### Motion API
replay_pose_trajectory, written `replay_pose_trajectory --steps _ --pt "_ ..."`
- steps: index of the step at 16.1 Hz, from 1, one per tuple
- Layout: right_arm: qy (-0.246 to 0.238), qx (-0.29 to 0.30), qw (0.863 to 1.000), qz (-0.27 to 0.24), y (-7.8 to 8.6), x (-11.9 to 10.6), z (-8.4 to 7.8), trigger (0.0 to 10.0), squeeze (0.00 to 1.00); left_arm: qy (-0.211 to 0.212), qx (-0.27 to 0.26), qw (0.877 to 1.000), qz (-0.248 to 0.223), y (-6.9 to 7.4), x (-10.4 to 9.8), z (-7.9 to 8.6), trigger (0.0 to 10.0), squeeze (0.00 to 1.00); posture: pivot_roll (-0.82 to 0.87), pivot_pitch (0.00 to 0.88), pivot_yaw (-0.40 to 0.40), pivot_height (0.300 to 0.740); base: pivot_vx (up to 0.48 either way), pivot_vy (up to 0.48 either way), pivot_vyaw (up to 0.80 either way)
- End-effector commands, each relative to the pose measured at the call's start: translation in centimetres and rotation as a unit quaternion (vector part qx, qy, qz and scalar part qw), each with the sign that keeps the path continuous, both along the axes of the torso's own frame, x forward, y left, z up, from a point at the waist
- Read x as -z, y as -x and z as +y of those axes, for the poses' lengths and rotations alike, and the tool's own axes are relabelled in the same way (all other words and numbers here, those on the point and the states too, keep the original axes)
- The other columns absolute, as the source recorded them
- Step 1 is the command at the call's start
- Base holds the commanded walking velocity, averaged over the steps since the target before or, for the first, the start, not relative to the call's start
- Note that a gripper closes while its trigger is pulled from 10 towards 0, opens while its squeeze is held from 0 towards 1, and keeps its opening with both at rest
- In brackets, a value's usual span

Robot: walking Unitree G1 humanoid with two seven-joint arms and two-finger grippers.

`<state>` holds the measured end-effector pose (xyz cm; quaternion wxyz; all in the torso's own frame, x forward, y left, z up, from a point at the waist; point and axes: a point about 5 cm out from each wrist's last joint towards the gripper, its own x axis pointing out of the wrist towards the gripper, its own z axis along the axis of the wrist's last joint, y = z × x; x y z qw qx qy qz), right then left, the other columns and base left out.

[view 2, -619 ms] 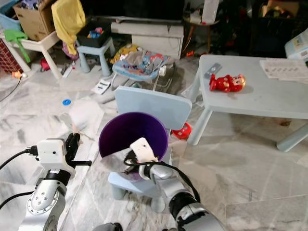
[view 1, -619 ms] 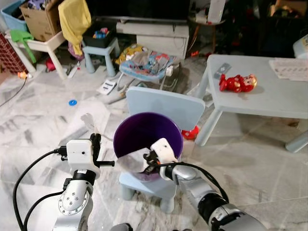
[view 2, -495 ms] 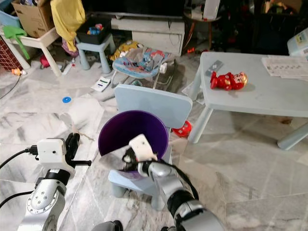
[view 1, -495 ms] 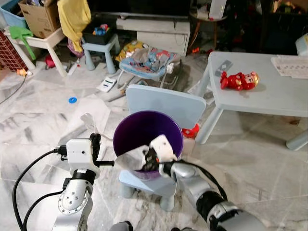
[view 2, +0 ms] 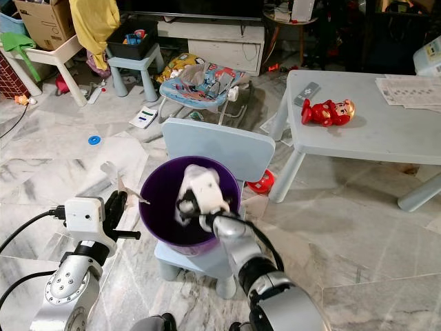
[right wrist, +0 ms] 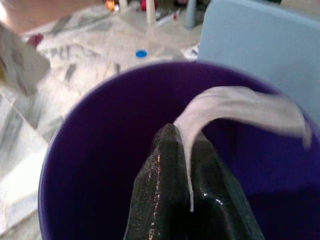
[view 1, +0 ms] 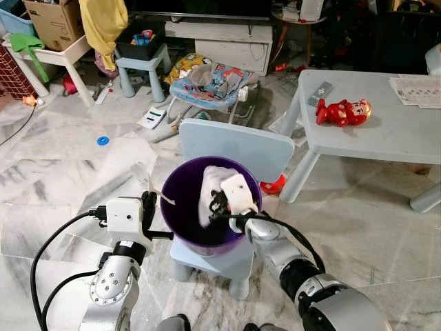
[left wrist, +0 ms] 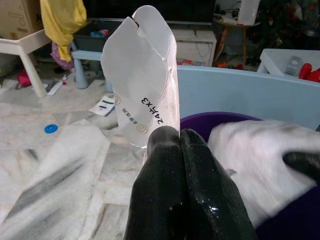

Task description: Picking trash to rubbish bin

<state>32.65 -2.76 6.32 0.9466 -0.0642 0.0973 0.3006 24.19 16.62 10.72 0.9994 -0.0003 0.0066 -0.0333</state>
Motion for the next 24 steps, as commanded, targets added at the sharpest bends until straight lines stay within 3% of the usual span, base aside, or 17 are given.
replay_pose_trajectory --steps 1,9,12,15,16,18,21,22,23,24 --pt "0.003 0.004 1.000 0.008 0.4 0.7 -0.4 10.0 1.00 0.005 0.005 1.000 0.004 0.2 0.0 -0.2 0.0 0.00 0.17 0.182 -0.038 0.740 0.000 0.000 0.00" --pt "0.003 -0.014 1.000 0.023 1.2 1.8 -0.6 10.0 1.00 0.009 0.012 1.000 0.006 -0.2 -0.1 -0.3 0.0 0.00 0.16 0.182 -0.041 0.740 0.000 0.000 0.00" --pt "-0.036 0.011 0.999 -0.039 -0.2 -0.6 -1.8 10.0 1.00 0.030 0.046 0.998 0.028 -0.7 0.5 -1.2 0.0 0.00 0.14 0.178 -0.038 0.740 0.000 0.000 0.00" --pt "-0.070 0.029 0.990 -0.122 -1.2 -3.8 -4.2 10.0 1.00 0.043 0.070 0.994 0.070 -1.7 1.8 -1.9 0.0 0.00 0.09 0.177 -0.031 0.740 0.000 0.000 0.00" --pt "-0.077 0.030 0.986 -0.147 -1.1 -5.0 -5.1 10.0 0.00 0.049 0.084 0.991 0.090 -2.2 2.4 -2.0 0.0 0.00 0.06 0.177 -0.030 0.740 0.000 0.000 0.00" --pt "-0.081 0.025 0.983 -0.161 -0.7 -6.0 -6.1 10.0 0.00 0.053 0.083 0.989 0.111 -2.9 3.1 -1.7 0.0 0.00 0.03 0.177 -0.029 0.740 0.000 0.000 0.00" --pt "-0.012 -0.033 0.984 -0.174 2.7 -8.2 -9.9 10.0 0.00 0.070 0.089 0.983 0.143 -5.4 4.1 -1.0 0.0 0.00 -0.04 0.174 -0.018 0.740 0.000 0.000 0.00" --pt "0.009 -0.055 0.986 -0.160 4.0 -8.5 -11.0 10.0 0.00 0.070 0.093 0.982 0.147 -5.8 4.2 -1.0 0.6 0.00 -0.06 0.172 -0.014 0.740 0.000 0.000 0.00" --pt "0.016 -0.064 0.986 -0.153 4.5 -8.6 -11.3 10.0 0.00 0.070 0.095 0.982 0.148 -5.9 4.3 -1.1 0.5 0.00 -0.07 0.172 -0.011 0.740 0.000 0.000 0.00" --pt "0.034 -0.096 0.986 -0.133 5.9 -8.7 -12.2 10.0 0.00 0.073 0.105 0.980 0.153 -6.1 4.5 -1.2 1.9 0.00 -0.08 0.173 -0.010 0.740 0.000 0.000 0.00"
